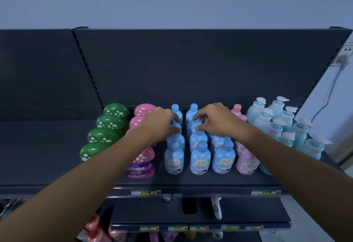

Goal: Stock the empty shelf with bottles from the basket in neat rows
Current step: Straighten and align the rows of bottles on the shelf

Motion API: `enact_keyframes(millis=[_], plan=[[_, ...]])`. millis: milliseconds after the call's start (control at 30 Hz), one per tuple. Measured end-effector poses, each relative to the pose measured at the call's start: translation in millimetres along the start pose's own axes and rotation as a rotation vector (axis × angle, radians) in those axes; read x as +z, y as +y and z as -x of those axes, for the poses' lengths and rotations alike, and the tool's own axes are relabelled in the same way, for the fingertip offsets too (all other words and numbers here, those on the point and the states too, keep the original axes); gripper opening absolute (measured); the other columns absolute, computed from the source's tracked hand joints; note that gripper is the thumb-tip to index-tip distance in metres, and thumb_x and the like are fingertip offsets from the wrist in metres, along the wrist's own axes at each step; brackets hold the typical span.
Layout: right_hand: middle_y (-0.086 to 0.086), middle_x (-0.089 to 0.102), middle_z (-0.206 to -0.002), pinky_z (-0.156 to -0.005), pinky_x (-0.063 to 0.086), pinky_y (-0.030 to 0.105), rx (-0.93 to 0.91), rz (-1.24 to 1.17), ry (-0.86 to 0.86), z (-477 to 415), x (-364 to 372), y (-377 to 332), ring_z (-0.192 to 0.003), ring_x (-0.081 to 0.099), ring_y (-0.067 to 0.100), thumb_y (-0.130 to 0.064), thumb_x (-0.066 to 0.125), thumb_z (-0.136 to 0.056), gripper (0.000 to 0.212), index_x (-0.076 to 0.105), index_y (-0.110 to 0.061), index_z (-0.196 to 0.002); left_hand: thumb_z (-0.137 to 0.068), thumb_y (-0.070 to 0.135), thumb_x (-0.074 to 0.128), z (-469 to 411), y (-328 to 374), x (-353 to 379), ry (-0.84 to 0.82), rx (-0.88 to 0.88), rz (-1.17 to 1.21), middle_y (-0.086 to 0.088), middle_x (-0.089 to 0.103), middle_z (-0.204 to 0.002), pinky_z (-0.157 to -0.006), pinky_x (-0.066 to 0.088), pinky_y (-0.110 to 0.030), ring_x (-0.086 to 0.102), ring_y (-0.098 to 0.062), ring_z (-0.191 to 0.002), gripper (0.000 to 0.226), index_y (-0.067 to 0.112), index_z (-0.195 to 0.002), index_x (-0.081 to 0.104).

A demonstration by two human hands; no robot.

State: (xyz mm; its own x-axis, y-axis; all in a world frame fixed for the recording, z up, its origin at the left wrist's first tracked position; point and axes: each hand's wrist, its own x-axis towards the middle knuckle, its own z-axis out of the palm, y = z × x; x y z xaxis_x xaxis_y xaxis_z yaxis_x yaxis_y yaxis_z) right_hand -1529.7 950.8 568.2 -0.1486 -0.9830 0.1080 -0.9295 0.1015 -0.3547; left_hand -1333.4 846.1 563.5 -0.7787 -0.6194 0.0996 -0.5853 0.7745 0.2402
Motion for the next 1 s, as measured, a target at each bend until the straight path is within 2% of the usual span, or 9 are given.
enact_keyframes(millis=[133,200,300,467,600,700,767,867,1000], plan=[[-0.009,0.065,-0.092,-0.084,0.055,0.033,-0.003,0.069,-0.102,-8,10,6,-0.088,0.055,0.006,-0.028,0.082,-0.081,0.032,0.074,-0.025,-0.111,-0.085,0.04,0.075,-8,0,10,-0.029,-0.027,0.003,0.007,0.075,-0.096,-0.077,0.053,-0.029,0.068,-0.013,-0.09,0.027,0.027,-0.108,0.077],[-0.008,0.065,-0.09,-0.083,0.057,0.035,-0.006,0.064,-0.093,-9,13,8,-0.086,0.054,0.006,-0.025,0.082,-0.081,0.026,0.075,-0.023,-0.105,-0.084,0.035,0.075,-9,0,12,-0.012,-0.039,0.024,0.01,0.073,-0.08,-0.066,0.049,-0.023,0.068,-0.014,-0.082,0.014,0.023,-0.092,0.079],[-0.008,0.066,-0.089,-0.081,0.057,0.032,-0.01,0.05,-0.082,-9,13,9,-0.085,0.059,0.005,-0.025,0.082,-0.081,0.022,0.077,-0.023,-0.102,-0.081,0.024,0.076,-8,-2,10,0.003,-0.048,0.064,0.01,0.062,-0.064,-0.05,0.033,-0.02,0.063,-0.017,-0.073,0.025,0.011,-0.067,0.06],[-0.009,0.068,-0.09,-0.08,0.058,0.029,-0.003,0.038,-0.07,-9,13,7,-0.083,0.061,0.004,-0.023,0.082,-0.081,0.022,0.078,-0.021,-0.102,-0.081,0.016,0.074,-7,-1,3,-0.016,-0.025,0.072,0.024,0.054,-0.065,-0.05,0.036,-0.028,0.056,-0.011,-0.076,0.029,0.01,-0.063,0.052],[-0.004,0.074,-0.1,-0.083,0.058,0.031,-0.01,0.056,-0.062,-10,15,3,-0.084,0.06,0.005,-0.022,0.082,-0.082,0.023,0.078,-0.019,-0.104,-0.083,0.017,0.073,-7,-3,4,-0.025,-0.023,0.053,0.023,0.057,-0.064,-0.047,0.029,-0.019,0.058,-0.011,-0.074,0.037,0.014,-0.053,0.051],[-0.004,0.074,-0.099,-0.083,0.058,0.03,0.014,0.036,-0.071,-10,14,3,-0.084,0.064,0.006,-0.023,0.083,-0.081,0.024,0.078,-0.019,-0.104,-0.081,0.014,0.072,-9,-3,7,-0.018,-0.022,0.07,0.022,0.055,-0.067,-0.049,0.039,-0.027,0.058,-0.015,-0.073,0.026,0.01,-0.063,0.053],[-0.003,0.073,-0.097,-0.082,0.059,0.031,0.016,0.03,-0.1,-10,12,3,-0.087,0.067,0.007,-0.025,0.085,-0.079,0.026,0.078,-0.02,-0.103,-0.081,0.016,0.072,-9,-1,4,-0.044,-0.02,0.048,0.007,0.067,-0.072,-0.06,0.05,-0.037,0.062,-0.022,-0.069,0.018,0.008,-0.069,0.062],[-0.006,0.071,-0.093,-0.081,0.056,0.03,0.019,0.026,-0.105,-17,5,4,-0.089,0.064,0.006,-0.035,0.086,-0.075,0.03,0.077,-0.025,-0.102,-0.084,0.034,0.077,-12,-2,-3,-0.081,-0.049,0.013,0.005,0.075,-0.095,-0.076,0.057,-0.032,0.069,-0.015,-0.084,0.02,0.023,-0.1,0.079],[-0.006,0.07,-0.093,-0.087,0.055,0.033,0.05,0.0,0.026,-38,-2,7,-0.094,0.065,0.012,-0.036,0.082,-0.08,0.029,0.076,-0.026,-0.106,-0.084,0.047,0.073,-30,-8,-8,0.058,-0.1,-0.024,0.004,0.068,-0.082,-0.051,0.042,-0.023,0.065,-0.018,-0.074,0.017,0.031,-0.086,0.077]])
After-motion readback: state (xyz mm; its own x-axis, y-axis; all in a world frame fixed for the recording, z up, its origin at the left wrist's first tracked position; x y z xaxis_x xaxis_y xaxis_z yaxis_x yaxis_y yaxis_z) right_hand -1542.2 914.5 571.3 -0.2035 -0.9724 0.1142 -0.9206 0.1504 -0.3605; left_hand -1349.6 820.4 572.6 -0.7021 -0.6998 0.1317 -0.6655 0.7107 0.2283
